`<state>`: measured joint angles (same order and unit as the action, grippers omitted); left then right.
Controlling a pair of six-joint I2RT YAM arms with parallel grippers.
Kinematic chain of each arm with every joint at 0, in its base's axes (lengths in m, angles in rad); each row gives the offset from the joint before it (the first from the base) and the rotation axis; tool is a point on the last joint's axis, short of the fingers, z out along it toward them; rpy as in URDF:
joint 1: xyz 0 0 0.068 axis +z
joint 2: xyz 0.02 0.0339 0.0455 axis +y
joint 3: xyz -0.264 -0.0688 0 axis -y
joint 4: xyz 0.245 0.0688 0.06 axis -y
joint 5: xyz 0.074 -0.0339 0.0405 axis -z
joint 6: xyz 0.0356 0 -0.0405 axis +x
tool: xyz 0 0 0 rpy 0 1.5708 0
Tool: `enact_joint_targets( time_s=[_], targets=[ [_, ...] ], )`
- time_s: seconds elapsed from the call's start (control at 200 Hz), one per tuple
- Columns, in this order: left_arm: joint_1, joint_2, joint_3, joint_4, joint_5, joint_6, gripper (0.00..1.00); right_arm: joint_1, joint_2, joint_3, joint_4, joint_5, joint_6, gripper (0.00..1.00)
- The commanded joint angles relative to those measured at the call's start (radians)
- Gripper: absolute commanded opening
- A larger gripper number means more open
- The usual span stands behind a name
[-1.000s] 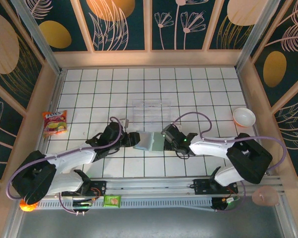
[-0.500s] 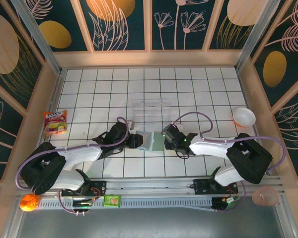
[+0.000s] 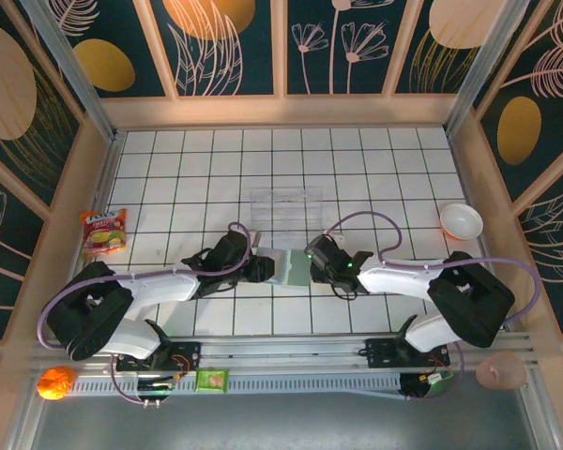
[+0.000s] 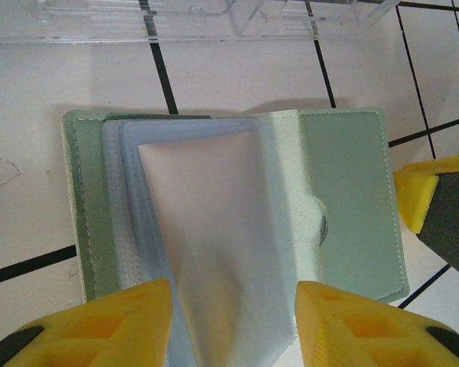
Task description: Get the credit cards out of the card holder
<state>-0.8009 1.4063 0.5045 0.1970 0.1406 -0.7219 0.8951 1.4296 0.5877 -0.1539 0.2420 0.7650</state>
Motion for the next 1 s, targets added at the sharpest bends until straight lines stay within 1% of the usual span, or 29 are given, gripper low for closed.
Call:
enact_joint_targets(
  time_s=[0.0, 0.19, 0.27, 0.41, 0.575, 0.626, 0.711, 0.806, 0.836, 0.866, 0.926, 0.996],
  targets=[
    [-0.016, 0.011, 0.015, 0.006, 0.031, 0.008, 0.46, -0.005, -0.011, -0.009, 0.02, 0.013, -0.004, 0.26],
    [-0.033, -0.022, 0.04, -0.002, 0.056, 0.001, 0.45, -0.008, -0.018, -0.012, 0.026, 0.011, -0.005, 0.27],
    [-0.035, -0.024, 0.039, 0.021, 0.081, -0.009, 0.45, -0.01, -0.027, -0.018, 0.035, 0.004, -0.004, 0.28],
    [-0.047, 0.042, 0.065, 0.068, 0.145, -0.013, 0.44, -0.027, -0.076, -0.027, 0.029, 0.0, -0.011, 0.36],
    [-0.056, 0.111, 0.115, 0.088, 0.198, 0.005, 0.44, -0.07, -0.206, -0.043, -0.004, 0.0, -0.021, 0.44],
    [-0.059, 0.129, 0.129, 0.096, 0.218, 0.007, 0.44, -0.086, -0.251, -0.049, -0.009, -0.011, -0.026, 0.45],
    [-0.063, 0.159, 0.15, 0.098, 0.24, 0.011, 0.43, -0.115, -0.319, -0.064, 0.024, -0.08, -0.051, 0.44],
    [-0.063, 0.184, 0.164, 0.099, 0.252, 0.008, 0.38, -0.163, -0.349, -0.078, 0.105, -0.255, -0.075, 0.39],
    [-0.064, 0.19, 0.166, 0.099, 0.253, 0.006, 0.38, -0.177, -0.349, -0.078, 0.132, -0.315, -0.077, 0.36],
    [-0.064, 0.193, 0.166, 0.103, 0.256, 0.003, 0.38, -0.184, -0.345, -0.078, 0.151, -0.348, -0.076, 0.34],
    [-0.063, 0.197, 0.166, 0.123, 0.271, -0.002, 0.41, -0.192, -0.329, -0.071, 0.182, -0.408, -0.075, 0.31],
    [-0.064, 0.191, 0.163, 0.143, 0.278, -0.013, 0.46, -0.193, -0.302, -0.052, 0.187, -0.43, -0.075, 0.31]
  ],
)
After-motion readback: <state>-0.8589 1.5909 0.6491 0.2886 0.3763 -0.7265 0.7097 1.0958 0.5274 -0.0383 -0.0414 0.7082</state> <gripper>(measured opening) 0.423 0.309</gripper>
